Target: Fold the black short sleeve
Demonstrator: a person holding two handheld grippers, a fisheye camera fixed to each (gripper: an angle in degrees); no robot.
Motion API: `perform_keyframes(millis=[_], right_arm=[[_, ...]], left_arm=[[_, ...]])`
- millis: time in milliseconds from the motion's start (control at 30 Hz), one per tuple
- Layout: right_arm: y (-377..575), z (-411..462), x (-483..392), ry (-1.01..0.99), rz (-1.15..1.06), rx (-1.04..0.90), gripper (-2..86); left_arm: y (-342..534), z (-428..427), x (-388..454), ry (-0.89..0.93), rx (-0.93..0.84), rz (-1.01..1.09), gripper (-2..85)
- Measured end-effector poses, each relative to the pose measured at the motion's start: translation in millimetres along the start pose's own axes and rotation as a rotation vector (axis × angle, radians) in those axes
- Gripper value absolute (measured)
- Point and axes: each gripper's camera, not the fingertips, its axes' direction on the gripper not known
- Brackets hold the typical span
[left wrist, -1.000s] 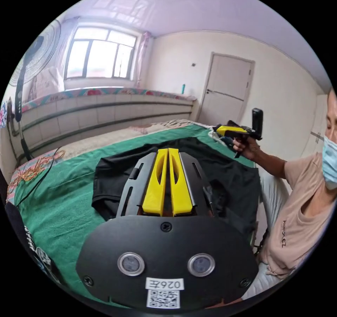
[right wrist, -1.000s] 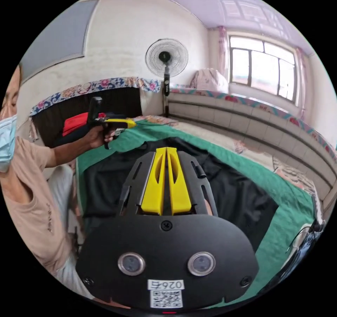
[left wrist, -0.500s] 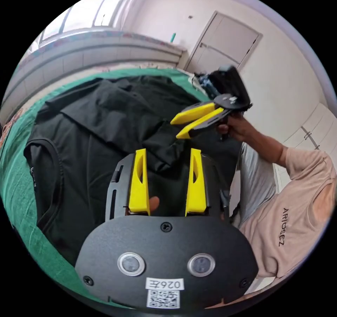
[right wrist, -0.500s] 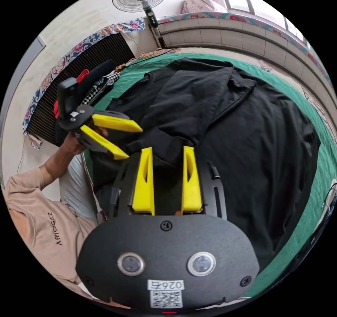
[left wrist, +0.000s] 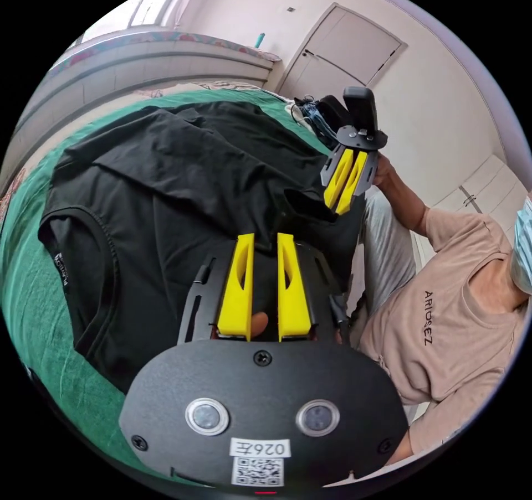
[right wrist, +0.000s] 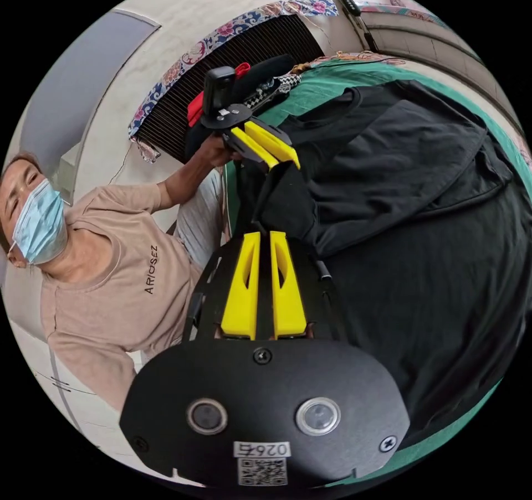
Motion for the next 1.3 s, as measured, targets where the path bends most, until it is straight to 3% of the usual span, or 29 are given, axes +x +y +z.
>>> perform_keyframes(millis=[200, 500, 600, 700, 767, 833, 933, 1067, 1167, 1300], right_arm=[[19, -51, -34, -0.060, 0.017, 0.084, 2.1], [10, -39, -111, -0.099, -0.086, -0.171, 4.7], [-1, -44, -131, -0.130, -0.102, -0.178, 5.0], [-12, -62, -154, -0.177, -0.154, -0.103, 2.7], [-23, -82, -166, -0.247, -0.191, 0.015, 0.1], [-33, -91, -162, -0.263, -0.155, 0.127, -0.5], [-61, -66, -139, -0.145, 0.033, 0.161, -0.8], [-109, 31, -131, -0.049, 0.155, -0.193, -0.9], [-133, 67, -168, 0.005, 0.080, -0.307, -0.9], [-150, 68, -210, 0.199, 0.018, -0.262, -0.9]], left_arm=[[-3, -33, -16, 0.046, 0.105, -0.052, 7.3], [-18, -79, -19, 0.123, 0.273, -0.017, 7.3], [-39, -63, -10, 0.172, 0.159, 0.032, 7.0], [-61, -32, 2, 0.246, -0.069, 0.106, 4.4], [-71, -15, 12, 0.284, -0.214, 0.149, 1.2], [-80, -14, 28, 0.204, -0.283, 0.208, 0.7], [-90, -33, 40, 0.146, -0.283, 0.263, -0.6], [-98, -56, 40, 0.136, -0.295, 0.257, -0.9], [-103, -85, 40, 0.099, -0.247, 0.238, -1.0], [-107, -146, 52, 0.083, 0.024, 0.268, -1.0]])
